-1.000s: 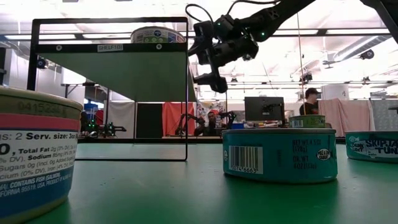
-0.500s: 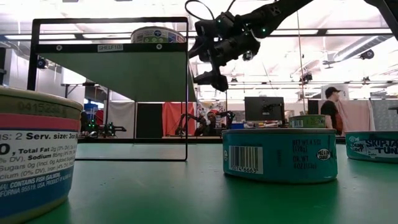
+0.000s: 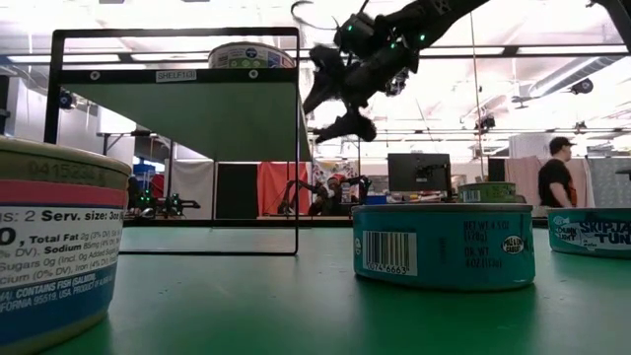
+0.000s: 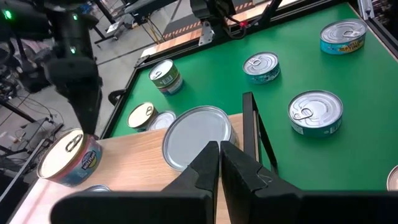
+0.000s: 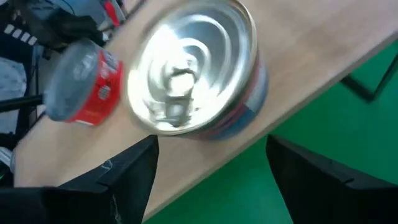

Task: Stack canned seafood by type on shelf
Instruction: Put the blue and pink tuna can on the shelf

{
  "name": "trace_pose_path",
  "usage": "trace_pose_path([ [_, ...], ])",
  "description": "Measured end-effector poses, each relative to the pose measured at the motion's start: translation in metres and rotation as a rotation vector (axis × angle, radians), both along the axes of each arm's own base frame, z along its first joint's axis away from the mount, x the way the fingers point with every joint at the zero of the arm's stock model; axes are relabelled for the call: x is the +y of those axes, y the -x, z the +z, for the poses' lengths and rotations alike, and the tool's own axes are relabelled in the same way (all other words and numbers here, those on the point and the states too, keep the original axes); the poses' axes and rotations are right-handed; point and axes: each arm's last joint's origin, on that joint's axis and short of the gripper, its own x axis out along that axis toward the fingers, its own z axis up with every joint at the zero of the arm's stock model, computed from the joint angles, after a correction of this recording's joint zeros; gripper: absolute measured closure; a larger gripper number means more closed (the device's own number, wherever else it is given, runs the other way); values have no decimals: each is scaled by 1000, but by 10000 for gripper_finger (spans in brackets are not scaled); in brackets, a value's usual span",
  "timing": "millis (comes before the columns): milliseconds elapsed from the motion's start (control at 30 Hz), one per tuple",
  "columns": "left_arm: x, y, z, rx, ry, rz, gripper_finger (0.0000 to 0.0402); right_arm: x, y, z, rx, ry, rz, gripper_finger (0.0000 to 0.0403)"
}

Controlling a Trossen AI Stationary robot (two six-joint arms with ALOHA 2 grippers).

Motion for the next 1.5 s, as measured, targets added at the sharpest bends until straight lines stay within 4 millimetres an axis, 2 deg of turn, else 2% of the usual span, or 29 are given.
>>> trace_pose_path([
  [200, 0, 0, -5, 4, 9, 10, 402, 5, 8, 8, 57, 69, -43, 111],
  [367, 1, 2, -15, 7, 42, 36, 402, 18, 21, 22, 156, 242, -110, 122],
  [500, 2, 2, -20, 4, 67, 51, 402, 42, 22, 33, 152, 376, -72, 141],
  [633, 0, 3, -20, 0, 70, 40, 402, 72, 16, 41, 33, 492, 30, 166],
  [800, -4, 6, -20, -1, 70, 19, 402, 106, 9, 29, -75, 706, 121, 212],
  [933, -5, 8, -23, 6, 63, 13, 402, 123, 11, 12, -36, 837, 21, 261],
  [1000, -5, 8, -24, 12, 52, 10, 402, 125, 12, 8, -35, 858, -47, 284],
  [1100, -4, 9, -26, 26, 9, -3, 402, 125, 13, 7, -87, 789, -142, 316],
  [1300, -2, 9, -27, 53, -109, -24, 402, 134, 11, -5, -169, 898, 82, 385],
  [1367, -2, 10, -27, 62, -125, -29, 402, 133, 11, -15, -169, 955, 115, 390],
  [1500, -1, 10, -27, 44, -138, -3, 402, 115, 8, -29, -194, 1003, 103, 394],
])
